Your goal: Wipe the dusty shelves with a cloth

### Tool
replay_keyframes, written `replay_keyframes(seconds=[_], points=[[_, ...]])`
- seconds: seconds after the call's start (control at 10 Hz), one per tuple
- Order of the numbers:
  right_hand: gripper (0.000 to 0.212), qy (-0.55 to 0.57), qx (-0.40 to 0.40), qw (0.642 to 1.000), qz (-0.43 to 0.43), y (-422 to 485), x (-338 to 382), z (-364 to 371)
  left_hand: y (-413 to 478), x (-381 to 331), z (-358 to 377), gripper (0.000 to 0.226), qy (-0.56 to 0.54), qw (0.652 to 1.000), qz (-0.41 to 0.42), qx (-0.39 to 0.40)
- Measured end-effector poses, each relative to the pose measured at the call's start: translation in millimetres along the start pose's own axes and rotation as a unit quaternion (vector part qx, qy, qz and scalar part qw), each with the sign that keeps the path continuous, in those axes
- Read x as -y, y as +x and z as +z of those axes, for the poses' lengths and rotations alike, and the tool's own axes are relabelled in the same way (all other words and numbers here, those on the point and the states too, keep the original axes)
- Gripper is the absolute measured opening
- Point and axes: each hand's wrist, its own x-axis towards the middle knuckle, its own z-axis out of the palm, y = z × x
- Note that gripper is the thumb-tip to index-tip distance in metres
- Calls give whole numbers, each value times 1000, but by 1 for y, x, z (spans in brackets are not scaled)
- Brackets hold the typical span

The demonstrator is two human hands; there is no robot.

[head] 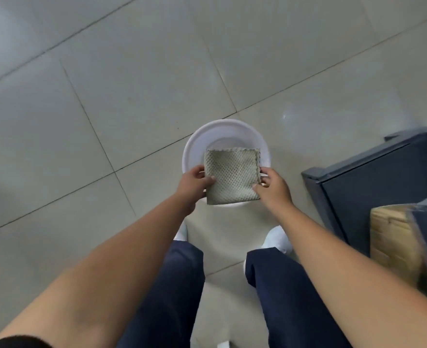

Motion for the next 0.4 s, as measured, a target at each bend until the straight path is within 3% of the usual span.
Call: replay_keyframes(seconds=[0.2,0.4], points=[[43,-32,11,999,3,119,-84,63,140,72,-12,30,-3,1000,-16,-14],[50,-68,10,997,26,164,-119,89,195,109,-20,66,25,999,-27,-39]])
